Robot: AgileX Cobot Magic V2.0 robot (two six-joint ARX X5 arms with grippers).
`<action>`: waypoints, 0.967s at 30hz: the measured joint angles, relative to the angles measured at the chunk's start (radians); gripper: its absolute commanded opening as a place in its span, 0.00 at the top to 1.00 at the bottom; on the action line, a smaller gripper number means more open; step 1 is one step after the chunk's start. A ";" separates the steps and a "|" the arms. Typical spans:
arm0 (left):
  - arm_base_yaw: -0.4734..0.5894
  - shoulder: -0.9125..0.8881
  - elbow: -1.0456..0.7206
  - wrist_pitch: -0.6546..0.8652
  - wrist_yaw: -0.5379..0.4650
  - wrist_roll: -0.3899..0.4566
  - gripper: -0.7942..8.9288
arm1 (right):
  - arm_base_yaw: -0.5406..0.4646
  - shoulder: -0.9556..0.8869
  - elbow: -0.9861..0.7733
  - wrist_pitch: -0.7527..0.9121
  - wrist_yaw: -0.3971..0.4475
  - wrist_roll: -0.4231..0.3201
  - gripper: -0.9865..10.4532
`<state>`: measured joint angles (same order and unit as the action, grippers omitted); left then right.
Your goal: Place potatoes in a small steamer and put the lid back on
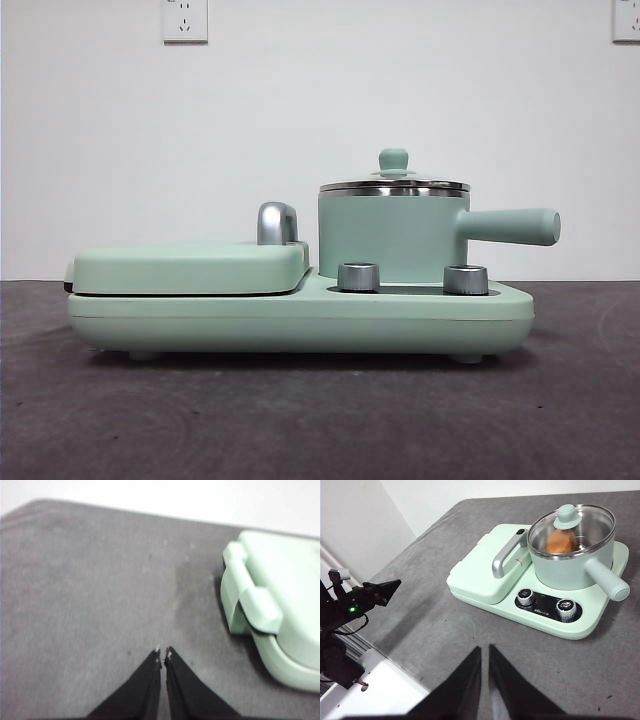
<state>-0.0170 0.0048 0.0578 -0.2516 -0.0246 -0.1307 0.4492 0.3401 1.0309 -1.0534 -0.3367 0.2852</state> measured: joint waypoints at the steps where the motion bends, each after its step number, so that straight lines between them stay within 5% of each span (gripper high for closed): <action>1: 0.000 0.000 -0.008 0.025 0.000 0.000 0.90 | 0.000 0.000 0.000 0.000 0.000 0.000 0.89; 29: 0.012 0.000 -0.025 0.069 0.000 0.000 0.90 | 0.000 0.000 0.000 0.000 0.000 0.000 0.89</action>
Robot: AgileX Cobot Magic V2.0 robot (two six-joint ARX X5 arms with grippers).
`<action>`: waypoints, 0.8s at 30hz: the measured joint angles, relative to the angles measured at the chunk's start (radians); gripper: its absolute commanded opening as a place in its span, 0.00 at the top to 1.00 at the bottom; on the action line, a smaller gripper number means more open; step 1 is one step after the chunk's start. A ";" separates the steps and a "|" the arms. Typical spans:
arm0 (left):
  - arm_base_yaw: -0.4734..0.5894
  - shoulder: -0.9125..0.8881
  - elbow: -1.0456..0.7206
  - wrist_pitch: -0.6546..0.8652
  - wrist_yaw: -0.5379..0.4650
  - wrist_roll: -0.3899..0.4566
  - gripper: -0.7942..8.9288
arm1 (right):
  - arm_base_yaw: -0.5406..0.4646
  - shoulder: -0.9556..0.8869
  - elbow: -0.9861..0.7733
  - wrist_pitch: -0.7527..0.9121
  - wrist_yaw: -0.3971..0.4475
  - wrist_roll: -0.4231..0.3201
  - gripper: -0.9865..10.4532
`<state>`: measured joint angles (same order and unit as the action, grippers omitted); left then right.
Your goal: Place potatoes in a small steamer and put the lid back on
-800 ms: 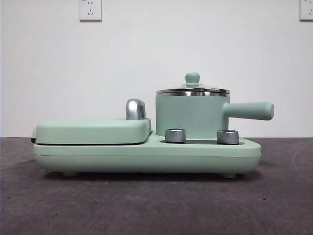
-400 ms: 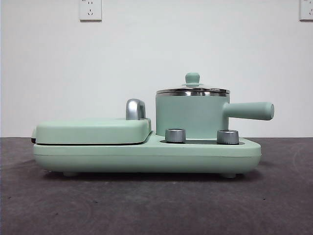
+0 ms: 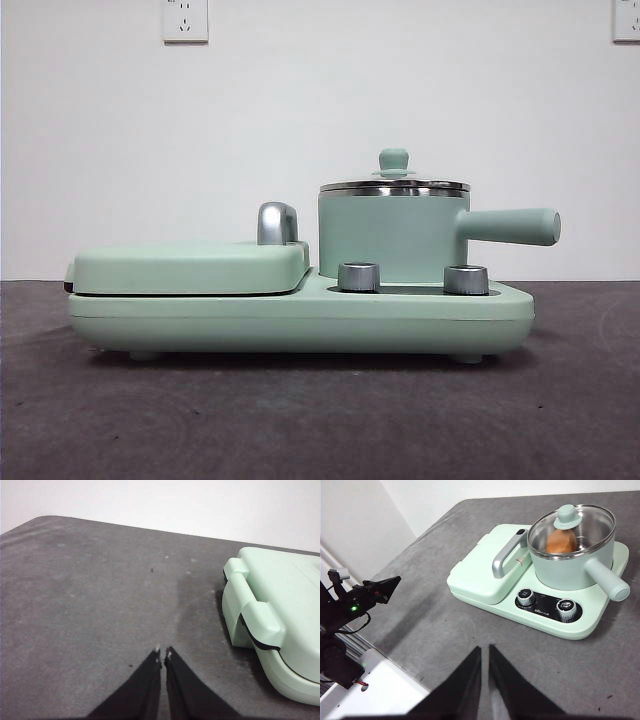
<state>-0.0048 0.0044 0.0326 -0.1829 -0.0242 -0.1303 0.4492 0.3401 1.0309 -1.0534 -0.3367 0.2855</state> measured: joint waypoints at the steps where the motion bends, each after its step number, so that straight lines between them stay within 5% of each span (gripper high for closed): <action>1: 0.000 0.000 0.000 0.000 0.000 0.000 0.90 | 0.000 0.000 0.000 0.000 0.000 0.000 0.89; 13: 0.000 0.000 0.000 0.000 0.000 0.000 0.90 | -0.020 0.000 -0.008 0.023 -0.001 0.000 0.89; 24: 0.000 0.000 0.000 0.000 0.000 0.000 0.90 | -0.296 -0.080 -0.351 0.464 0.058 -0.028 0.89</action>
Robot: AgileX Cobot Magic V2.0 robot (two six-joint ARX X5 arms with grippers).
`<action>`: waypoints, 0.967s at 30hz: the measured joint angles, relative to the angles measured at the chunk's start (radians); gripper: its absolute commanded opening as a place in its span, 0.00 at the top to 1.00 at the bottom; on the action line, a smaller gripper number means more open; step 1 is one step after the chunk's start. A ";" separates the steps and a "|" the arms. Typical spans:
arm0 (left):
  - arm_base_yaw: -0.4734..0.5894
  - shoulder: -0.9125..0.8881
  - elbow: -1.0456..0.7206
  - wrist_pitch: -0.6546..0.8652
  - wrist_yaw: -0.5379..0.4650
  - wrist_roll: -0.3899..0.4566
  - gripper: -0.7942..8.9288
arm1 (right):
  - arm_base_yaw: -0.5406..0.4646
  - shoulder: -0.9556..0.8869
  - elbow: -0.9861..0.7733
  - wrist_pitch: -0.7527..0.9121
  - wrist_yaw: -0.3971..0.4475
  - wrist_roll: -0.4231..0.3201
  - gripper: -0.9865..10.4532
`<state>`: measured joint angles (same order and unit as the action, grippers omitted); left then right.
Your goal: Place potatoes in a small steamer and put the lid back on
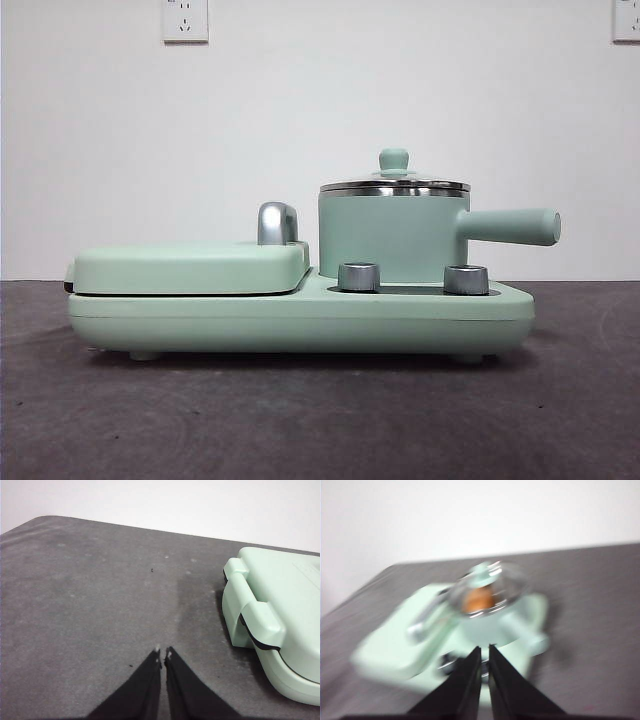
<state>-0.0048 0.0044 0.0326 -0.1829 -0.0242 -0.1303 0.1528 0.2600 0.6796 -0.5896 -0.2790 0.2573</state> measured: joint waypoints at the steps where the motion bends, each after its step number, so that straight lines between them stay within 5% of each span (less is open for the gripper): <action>1: 0.000 0.000 0.000 0.000 0.000 0.000 0.90 | -0.013 -0.014 -0.046 0.045 0.035 -0.010 0.89; 9: 0.000 0.000 0.000 0.000 0.000 0.000 0.90 | -0.070 -0.146 -0.342 0.233 0.329 -0.146 0.89; 20: 0.000 0.000 0.000 0.000 0.000 0.000 0.90 | -0.131 -0.211 -0.608 0.435 0.336 -0.210 0.90; 29: 0.000 0.000 0.000 0.000 0.000 0.000 0.90 | -0.131 -0.253 -0.663 0.424 0.333 -0.215 0.90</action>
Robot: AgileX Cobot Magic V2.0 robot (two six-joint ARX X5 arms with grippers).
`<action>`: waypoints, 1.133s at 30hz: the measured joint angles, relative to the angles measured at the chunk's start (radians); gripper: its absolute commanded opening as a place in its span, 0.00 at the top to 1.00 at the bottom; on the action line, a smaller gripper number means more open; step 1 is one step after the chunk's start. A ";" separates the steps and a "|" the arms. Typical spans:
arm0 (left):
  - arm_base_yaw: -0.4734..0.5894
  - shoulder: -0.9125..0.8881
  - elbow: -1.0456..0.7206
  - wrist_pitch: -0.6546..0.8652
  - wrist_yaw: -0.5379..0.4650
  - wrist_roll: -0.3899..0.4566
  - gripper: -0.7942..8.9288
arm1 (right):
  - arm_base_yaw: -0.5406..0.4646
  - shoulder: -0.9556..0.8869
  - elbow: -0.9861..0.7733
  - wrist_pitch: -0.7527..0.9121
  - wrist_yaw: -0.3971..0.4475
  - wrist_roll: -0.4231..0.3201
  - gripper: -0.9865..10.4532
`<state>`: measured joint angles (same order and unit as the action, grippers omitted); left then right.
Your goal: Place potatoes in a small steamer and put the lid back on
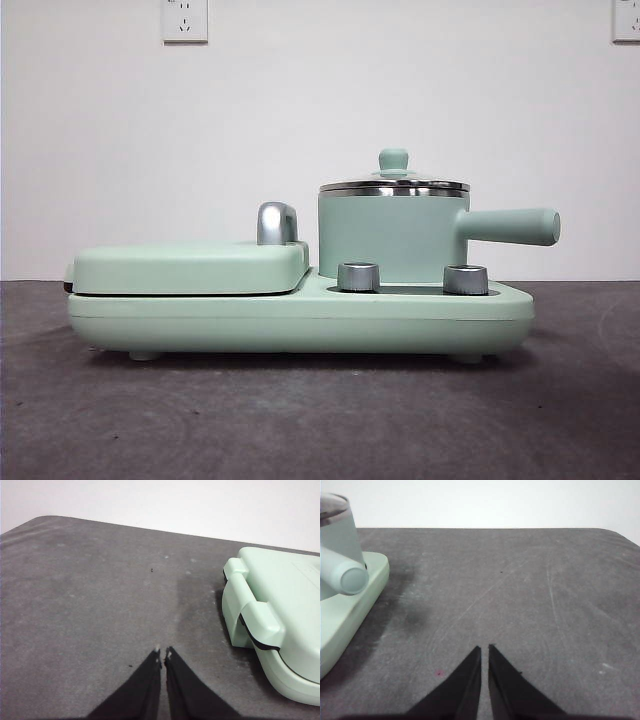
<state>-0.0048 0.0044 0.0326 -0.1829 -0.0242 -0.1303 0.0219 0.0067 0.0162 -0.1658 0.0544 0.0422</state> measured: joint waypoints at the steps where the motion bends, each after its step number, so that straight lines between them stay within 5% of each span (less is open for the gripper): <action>1: 0.000 0.000 0.000 0.000 0.000 0.000 0.90 | -0.003 -0.001 0.000 0.000 0.000 -0.002 0.90; 15: 0.000 0.000 0.000 0.000 0.000 0.000 0.90 | -0.011 -0.001 0.000 0.000 -0.002 -0.080 0.90; 34: 0.000 0.000 0.000 0.000 0.000 0.000 0.90 | -0.011 -0.001 0.000 0.003 -0.002 -0.091 0.90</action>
<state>-0.0048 0.0044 0.0326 -0.1829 -0.0242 -0.1303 0.0113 0.0059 0.0162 -0.1631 0.0528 -0.0486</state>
